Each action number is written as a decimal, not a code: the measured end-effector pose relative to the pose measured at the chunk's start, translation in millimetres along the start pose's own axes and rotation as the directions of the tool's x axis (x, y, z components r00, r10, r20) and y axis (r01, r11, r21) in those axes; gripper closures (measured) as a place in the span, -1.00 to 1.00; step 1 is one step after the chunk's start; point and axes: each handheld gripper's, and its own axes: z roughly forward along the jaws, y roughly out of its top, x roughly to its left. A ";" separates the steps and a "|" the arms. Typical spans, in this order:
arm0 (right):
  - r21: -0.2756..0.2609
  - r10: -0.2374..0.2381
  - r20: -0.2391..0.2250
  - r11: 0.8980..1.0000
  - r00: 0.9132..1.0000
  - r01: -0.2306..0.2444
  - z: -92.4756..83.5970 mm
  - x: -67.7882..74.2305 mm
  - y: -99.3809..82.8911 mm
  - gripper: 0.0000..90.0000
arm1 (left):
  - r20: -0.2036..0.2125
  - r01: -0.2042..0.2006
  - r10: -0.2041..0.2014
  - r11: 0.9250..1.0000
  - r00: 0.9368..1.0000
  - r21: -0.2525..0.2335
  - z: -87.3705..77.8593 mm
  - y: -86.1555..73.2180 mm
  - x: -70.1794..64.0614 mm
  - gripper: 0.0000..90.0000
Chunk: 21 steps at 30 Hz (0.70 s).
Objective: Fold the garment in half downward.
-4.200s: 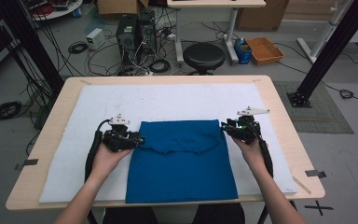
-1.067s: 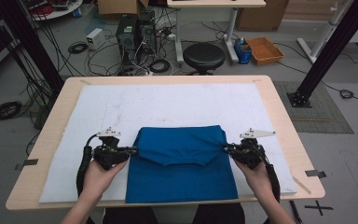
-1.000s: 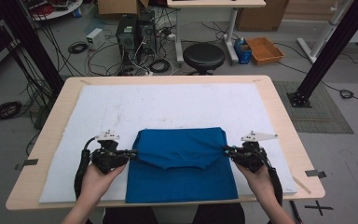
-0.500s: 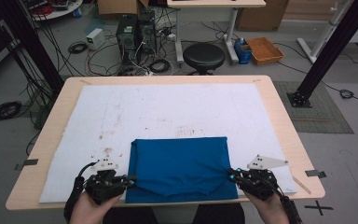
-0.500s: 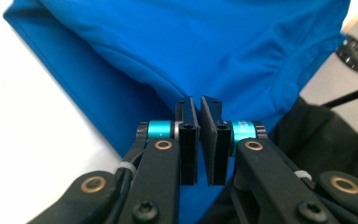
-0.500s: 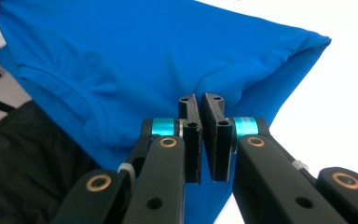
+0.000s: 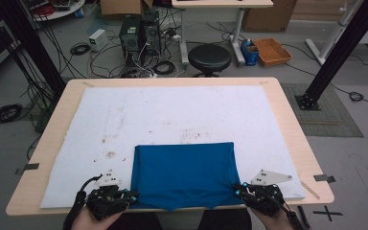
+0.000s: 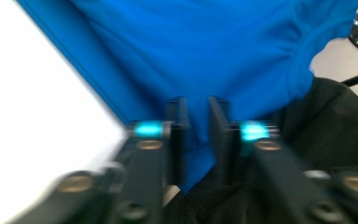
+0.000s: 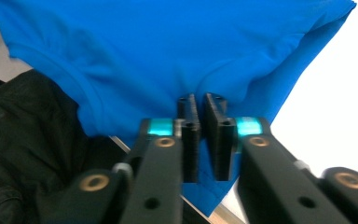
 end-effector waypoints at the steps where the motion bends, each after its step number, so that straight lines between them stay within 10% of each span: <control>1: -0.006 0.000 -0.001 1.000 1.000 0.000 -0.9 -1.5 0.5 0.68 | 0.006 -0.006 0.006 1.000 1.000 -0.012 -0.8 0.7 0.3 0.30; 8: -0.087 0.051 0.084 0.995 0.995 -0.043 0.7 -28.2 22.4 0.41 | -0.053 -0.037 0.033 0.995 0.998 -0.093 -3.0 23.4 20.7 -0.12; 21: -0.124 0.136 0.155 0.985 0.978 -0.117 54.5 -83.9 67.2 0.27 | -0.137 0.007 -0.031 0.984 0.990 -0.179 31.9 72.4 85.4 -0.14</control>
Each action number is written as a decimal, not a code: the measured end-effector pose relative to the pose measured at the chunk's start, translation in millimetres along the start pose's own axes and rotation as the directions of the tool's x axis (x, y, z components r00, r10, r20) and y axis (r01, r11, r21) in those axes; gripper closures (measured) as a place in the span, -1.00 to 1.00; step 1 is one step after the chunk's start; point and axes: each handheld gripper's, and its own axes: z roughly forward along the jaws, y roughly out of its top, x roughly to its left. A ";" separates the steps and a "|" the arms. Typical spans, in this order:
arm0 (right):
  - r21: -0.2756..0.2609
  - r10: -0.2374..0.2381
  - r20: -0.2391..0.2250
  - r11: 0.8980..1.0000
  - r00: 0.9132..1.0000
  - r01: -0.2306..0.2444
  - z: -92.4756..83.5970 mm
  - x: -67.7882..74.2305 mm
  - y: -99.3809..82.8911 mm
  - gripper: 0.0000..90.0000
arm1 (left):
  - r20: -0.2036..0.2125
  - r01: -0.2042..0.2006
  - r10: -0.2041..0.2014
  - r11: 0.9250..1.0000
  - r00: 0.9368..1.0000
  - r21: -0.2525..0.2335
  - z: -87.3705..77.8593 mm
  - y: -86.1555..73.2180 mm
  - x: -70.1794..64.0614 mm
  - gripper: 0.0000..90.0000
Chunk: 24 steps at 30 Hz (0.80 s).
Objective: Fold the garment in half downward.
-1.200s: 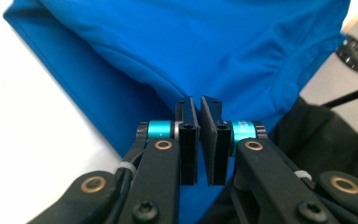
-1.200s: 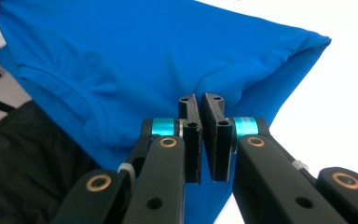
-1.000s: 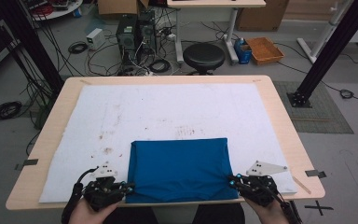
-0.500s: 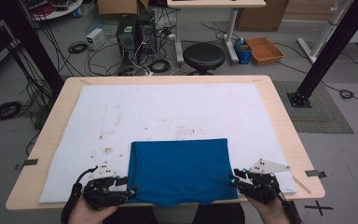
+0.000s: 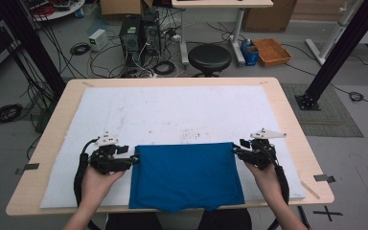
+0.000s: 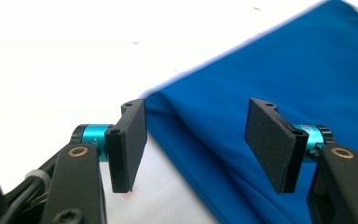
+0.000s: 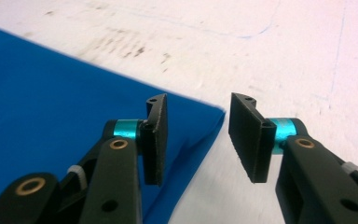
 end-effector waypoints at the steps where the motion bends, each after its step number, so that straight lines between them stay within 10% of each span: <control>1: 0.004 0.004 0.006 1.000 1.000 -0.004 4.2 -1.8 1.3 0.27 | -0.017 0.013 -0.013 1.000 1.000 -0.001 4.7 2.7 4.2 -0.13; 14: 0.100 0.075 0.033 0.992 0.997 -0.078 45.9 -18.6 3.9 0.28 | -0.054 0.044 -0.038 0.992 0.998 0.121 50.9 11.5 16.4 0.16; 24: 0.117 -0.015 0.008 0.993 1.000 0.014 48.0 -15.3 -1.6 0.89 | -0.069 -0.073 0.081 0.990 0.994 0.117 50.5 6.4 6.5 0.79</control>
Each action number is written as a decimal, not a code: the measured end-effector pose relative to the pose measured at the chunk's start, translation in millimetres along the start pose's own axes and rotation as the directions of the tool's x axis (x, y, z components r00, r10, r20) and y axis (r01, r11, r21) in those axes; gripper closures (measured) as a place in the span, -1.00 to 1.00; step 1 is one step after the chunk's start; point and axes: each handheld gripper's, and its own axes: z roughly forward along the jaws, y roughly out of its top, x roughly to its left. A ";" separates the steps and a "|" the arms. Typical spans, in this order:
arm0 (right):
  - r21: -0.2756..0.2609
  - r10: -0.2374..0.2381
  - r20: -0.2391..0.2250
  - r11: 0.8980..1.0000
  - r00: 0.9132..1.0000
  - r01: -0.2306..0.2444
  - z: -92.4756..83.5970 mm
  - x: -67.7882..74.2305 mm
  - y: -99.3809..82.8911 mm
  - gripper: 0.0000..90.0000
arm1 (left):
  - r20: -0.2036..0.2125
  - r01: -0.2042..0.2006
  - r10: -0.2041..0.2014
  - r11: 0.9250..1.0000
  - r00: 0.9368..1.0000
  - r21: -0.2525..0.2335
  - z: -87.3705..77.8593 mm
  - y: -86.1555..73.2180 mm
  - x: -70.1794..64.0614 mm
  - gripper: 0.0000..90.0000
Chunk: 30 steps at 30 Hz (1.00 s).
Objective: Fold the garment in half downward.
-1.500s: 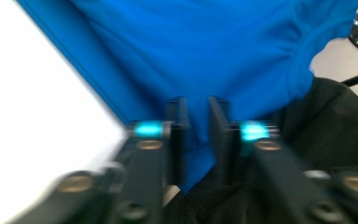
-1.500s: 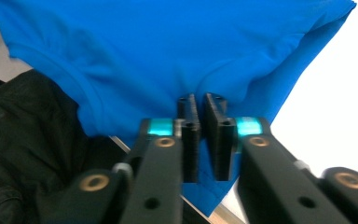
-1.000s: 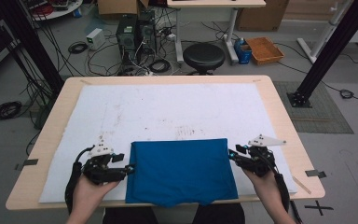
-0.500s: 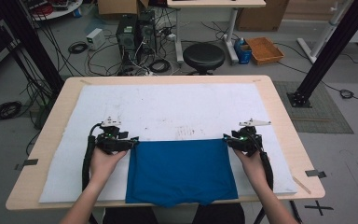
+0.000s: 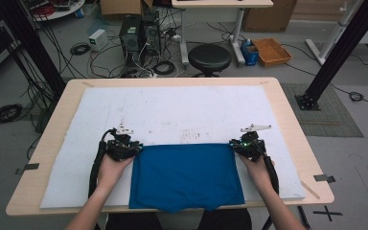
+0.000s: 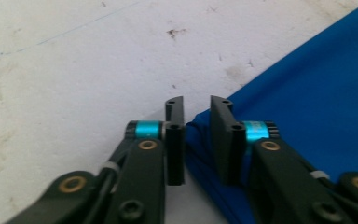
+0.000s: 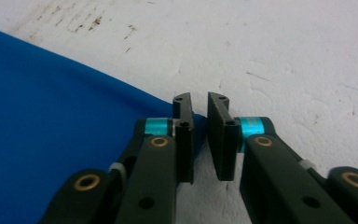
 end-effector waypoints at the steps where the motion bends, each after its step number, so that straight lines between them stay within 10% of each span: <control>1: 0.001 -0.003 0.000 1.000 1.000 0.003 -0.8 1.3 0.0 0.92 | 0.002 -0.004 0.004 1.000 1.000 -0.002 0.3 0.2 -0.3 0.84; 24: -0.044 0.020 0.028 0.999 0.999 -0.018 15.3 -27.4 32.9 0.93 | -0.008 -0.017 0.017 0.998 1.000 -0.053 24.2 38.7 25.2 0.88; 30: -0.071 0.015 0.041 0.997 0.999 -0.012 8.4 -27.1 33.2 0.68 | -0.059 -0.033 0.028 0.996 0.998 -0.089 14.6 39.8 24.9 0.26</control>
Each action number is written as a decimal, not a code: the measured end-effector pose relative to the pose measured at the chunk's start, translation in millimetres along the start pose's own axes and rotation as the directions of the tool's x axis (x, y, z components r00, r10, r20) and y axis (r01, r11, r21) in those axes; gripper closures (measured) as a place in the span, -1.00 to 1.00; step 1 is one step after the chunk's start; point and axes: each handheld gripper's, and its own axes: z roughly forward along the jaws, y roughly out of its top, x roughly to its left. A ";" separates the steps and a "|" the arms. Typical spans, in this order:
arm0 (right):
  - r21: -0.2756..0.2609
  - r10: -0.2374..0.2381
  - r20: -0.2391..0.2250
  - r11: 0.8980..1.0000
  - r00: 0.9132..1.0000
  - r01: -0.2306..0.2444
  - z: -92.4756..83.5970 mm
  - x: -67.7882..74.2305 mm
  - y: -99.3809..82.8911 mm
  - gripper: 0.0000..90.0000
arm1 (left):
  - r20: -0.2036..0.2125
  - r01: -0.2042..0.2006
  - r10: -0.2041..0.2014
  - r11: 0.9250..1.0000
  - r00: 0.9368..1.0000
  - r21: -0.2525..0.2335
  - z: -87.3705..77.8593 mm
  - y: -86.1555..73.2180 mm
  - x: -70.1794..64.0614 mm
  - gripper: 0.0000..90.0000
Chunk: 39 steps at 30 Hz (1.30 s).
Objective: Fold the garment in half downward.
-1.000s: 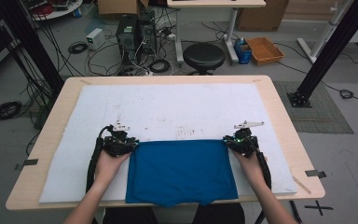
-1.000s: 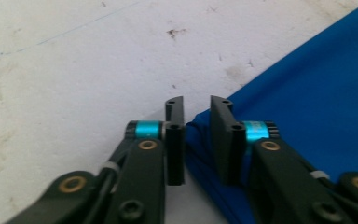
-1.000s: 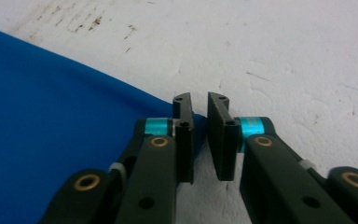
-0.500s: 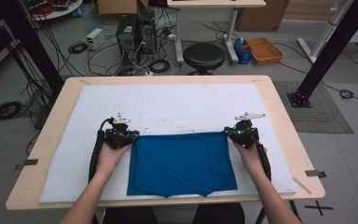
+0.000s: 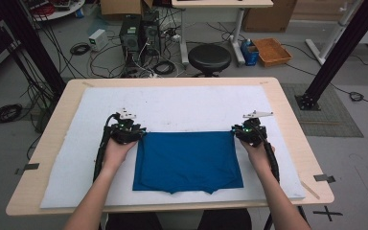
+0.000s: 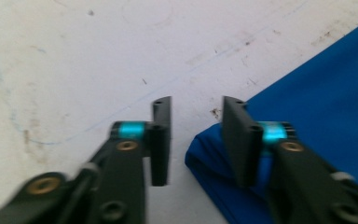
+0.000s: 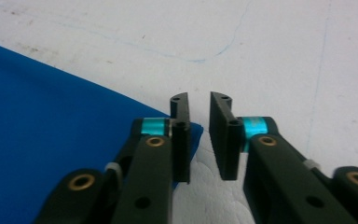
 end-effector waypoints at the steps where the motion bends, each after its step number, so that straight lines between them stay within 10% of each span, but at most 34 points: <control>1: -0.007 -0.002 -0.001 1.000 1.000 0.002 -1.4 -0.3 0.2 0.61 | 0.002 0.003 -0.003 1.000 1.000 -0.017 -4.4 0.7 -0.5 0.18; 12: -0.132 -0.019 -0.009 0.991 1.000 0.017 -46.2 7.5 -2.1 0.03 | 0.038 -0.083 0.088 0.990 0.995 -0.113 -54.5 -4.9 -19.3 -0.14; 20: -0.193 -0.009 -0.036 0.981 0.999 0.001 -66.6 6.8 -14.0 -0.01 | 0.099 -0.053 0.071 0.983 0.993 -0.175 -73.8 -18.8 -20.3 -0.14; 29: -0.211 0.016 -0.044 0.977 0.999 -0.025 -73.5 -1.3 -17.4 -0.02 | 0.107 -0.050 0.090 0.941 0.990 -0.335 -77.5 -37.0 -12.2 -0.15; 39: -0.223 -0.006 -0.084 0.975 0.996 -0.013 -71.2 2.5 -12.4 -0.02 | 0.172 0.017 0.033 0.959 0.985 -0.283 -80.8 -34.1 -7.1 -0.19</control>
